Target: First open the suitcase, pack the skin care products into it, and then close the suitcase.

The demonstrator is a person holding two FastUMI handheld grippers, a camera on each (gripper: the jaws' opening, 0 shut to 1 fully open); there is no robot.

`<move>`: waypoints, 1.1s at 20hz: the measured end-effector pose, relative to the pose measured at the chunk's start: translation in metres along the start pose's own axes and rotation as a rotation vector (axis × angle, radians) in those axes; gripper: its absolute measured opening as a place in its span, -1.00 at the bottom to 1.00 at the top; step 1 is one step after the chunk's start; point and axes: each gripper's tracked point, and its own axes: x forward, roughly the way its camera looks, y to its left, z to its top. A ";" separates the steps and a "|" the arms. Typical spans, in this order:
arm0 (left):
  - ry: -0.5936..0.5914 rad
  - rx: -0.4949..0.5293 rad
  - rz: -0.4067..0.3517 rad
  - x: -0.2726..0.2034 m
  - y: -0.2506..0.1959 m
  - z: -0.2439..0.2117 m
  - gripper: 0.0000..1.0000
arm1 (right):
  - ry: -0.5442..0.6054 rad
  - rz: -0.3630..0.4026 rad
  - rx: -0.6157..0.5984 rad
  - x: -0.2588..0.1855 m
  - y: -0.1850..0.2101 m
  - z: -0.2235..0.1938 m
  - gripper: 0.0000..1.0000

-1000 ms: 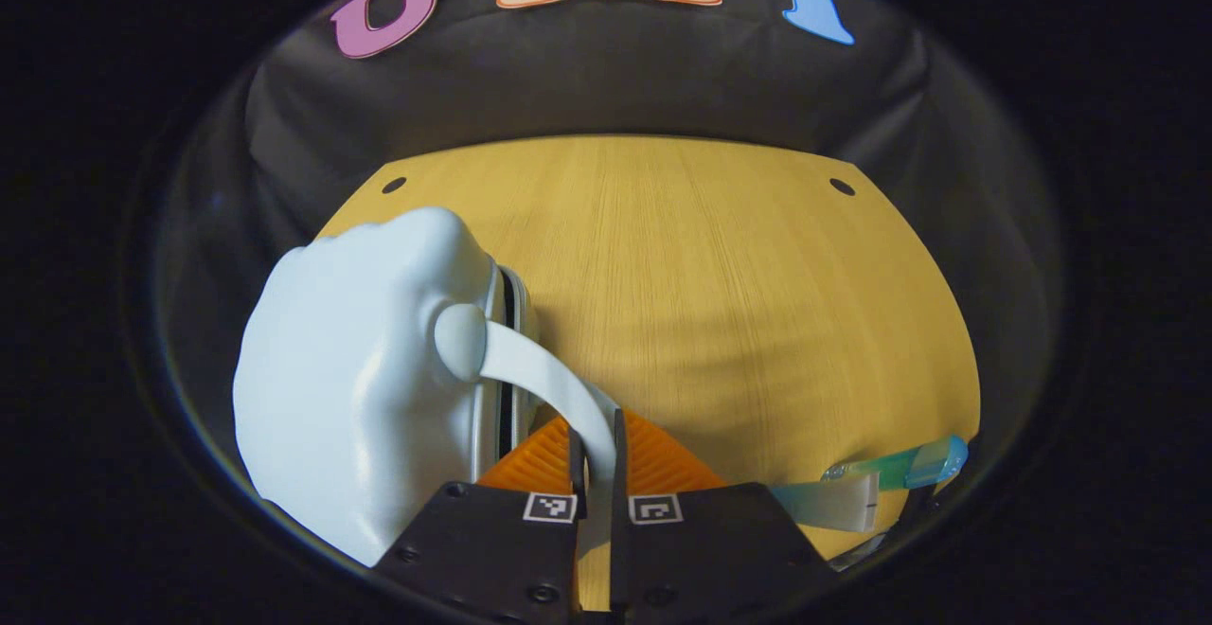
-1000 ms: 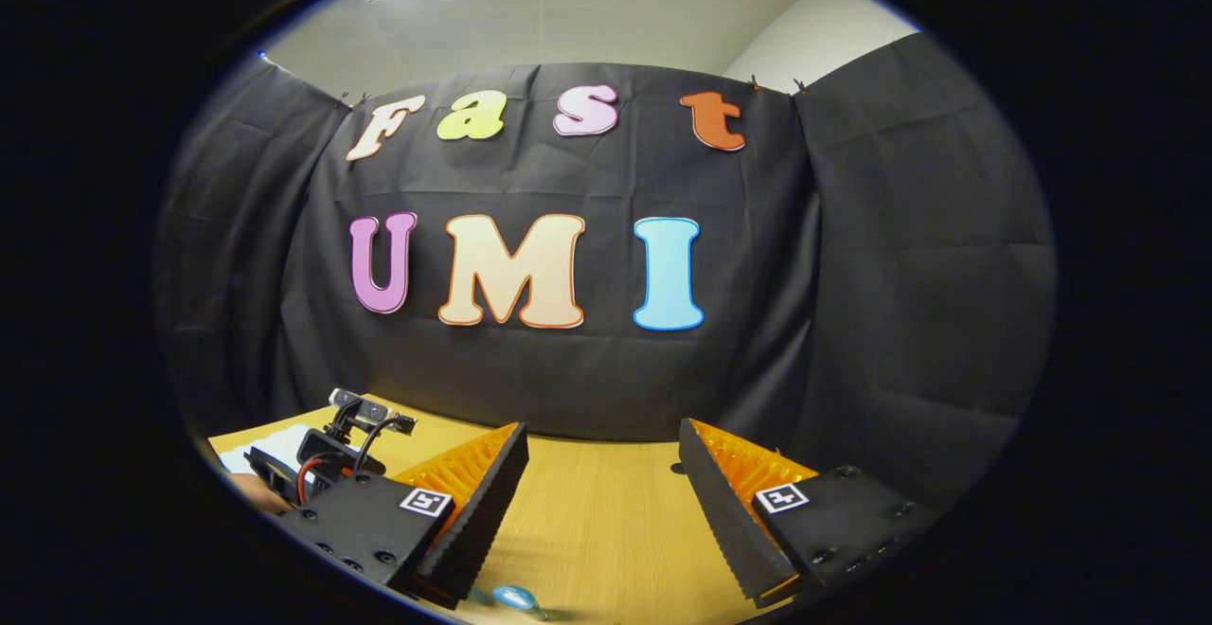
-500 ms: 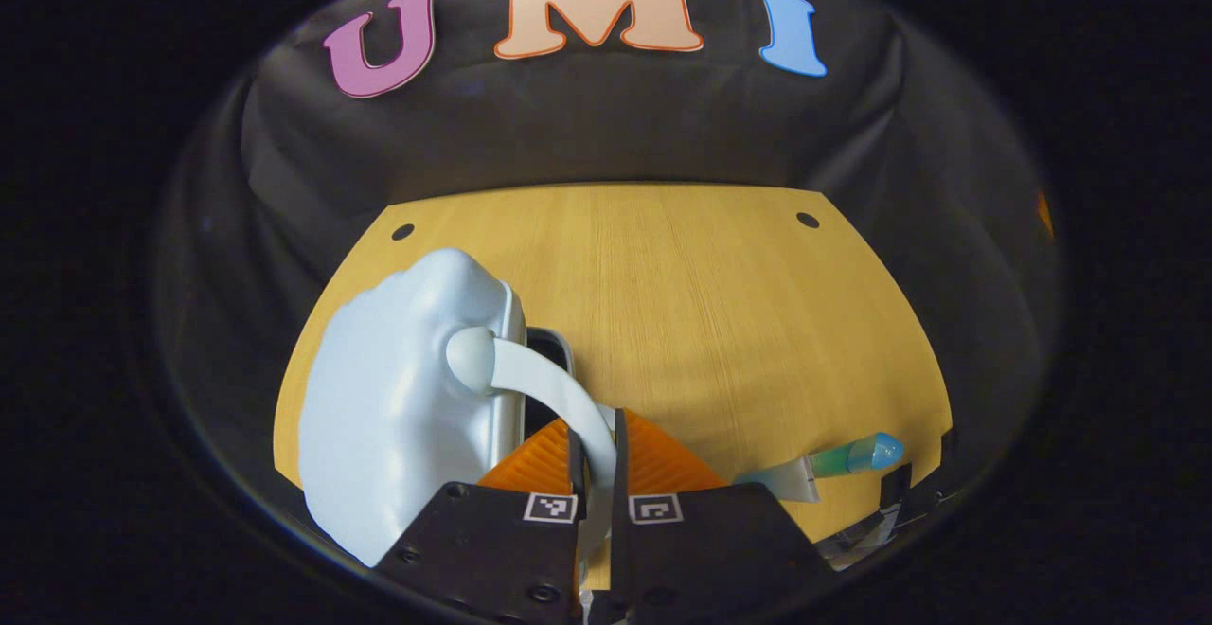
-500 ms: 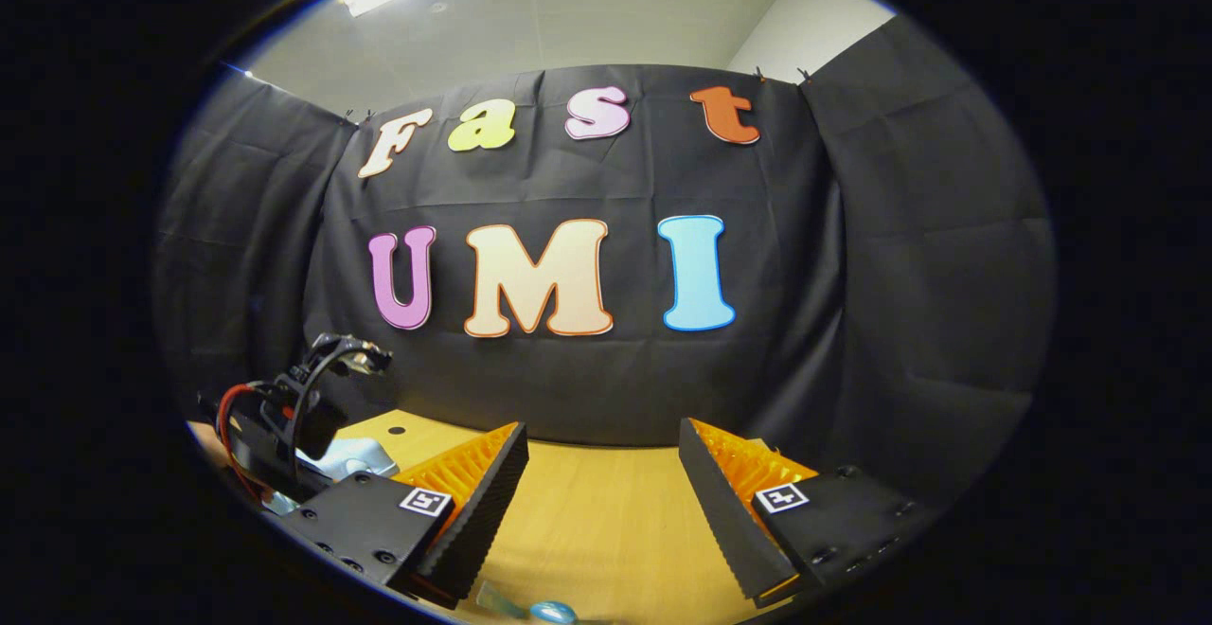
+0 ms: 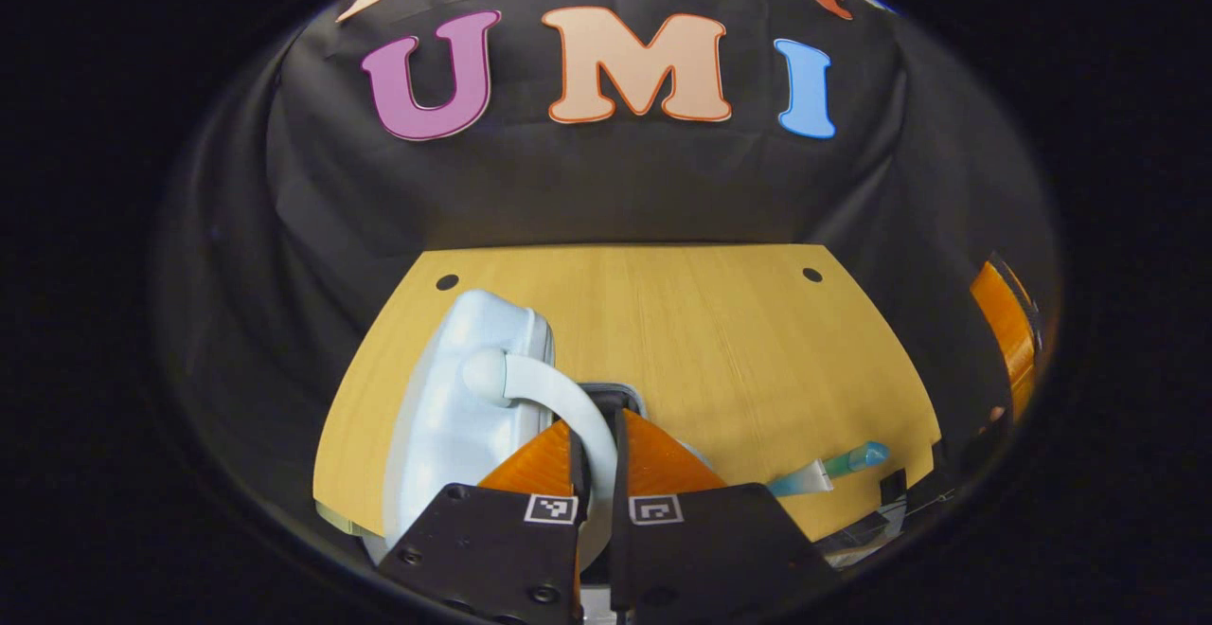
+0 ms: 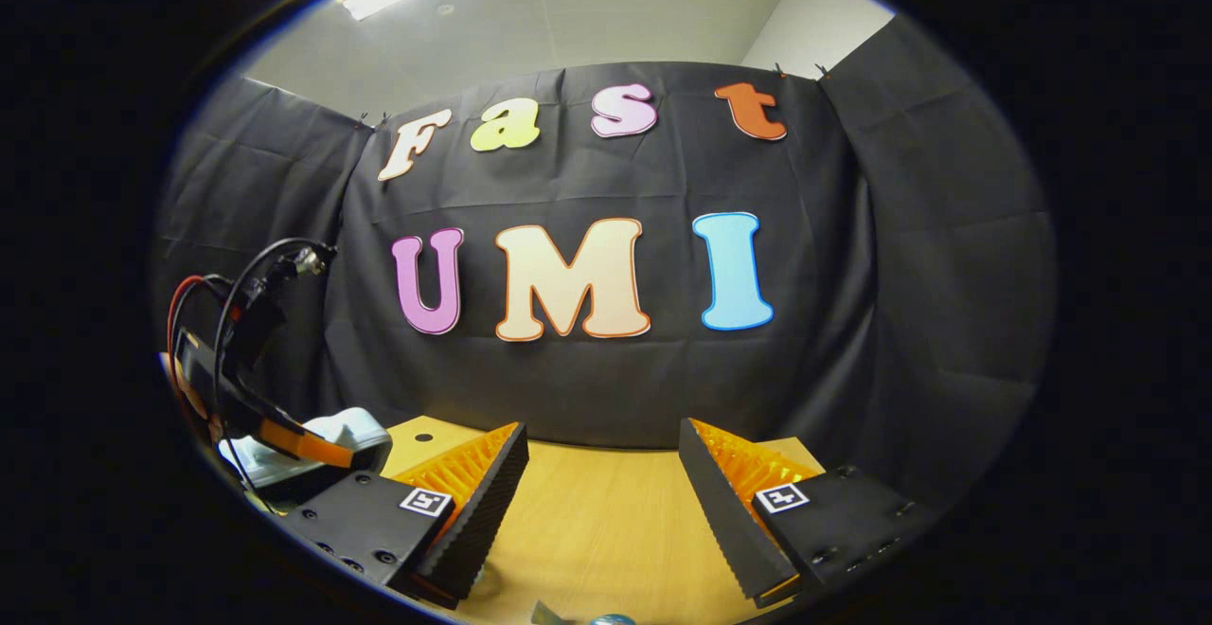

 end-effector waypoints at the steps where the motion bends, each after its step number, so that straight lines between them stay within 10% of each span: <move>1: -0.015 -0.002 0.005 -0.004 0.014 0.006 -0.89 | -0.007 -0.002 0.000 0.001 0.007 0.001 0.99; 12: -0.126 -0.022 0.108 -0.025 0.174 0.024 -0.89 | -0.019 0.001 -0.017 0.016 0.107 -0.004 0.99; 22: -0.132 -0.177 0.011 -0.014 0.262 0.010 -0.90 | -0.027 0.009 -0.077 0.028 0.157 0.000 0.99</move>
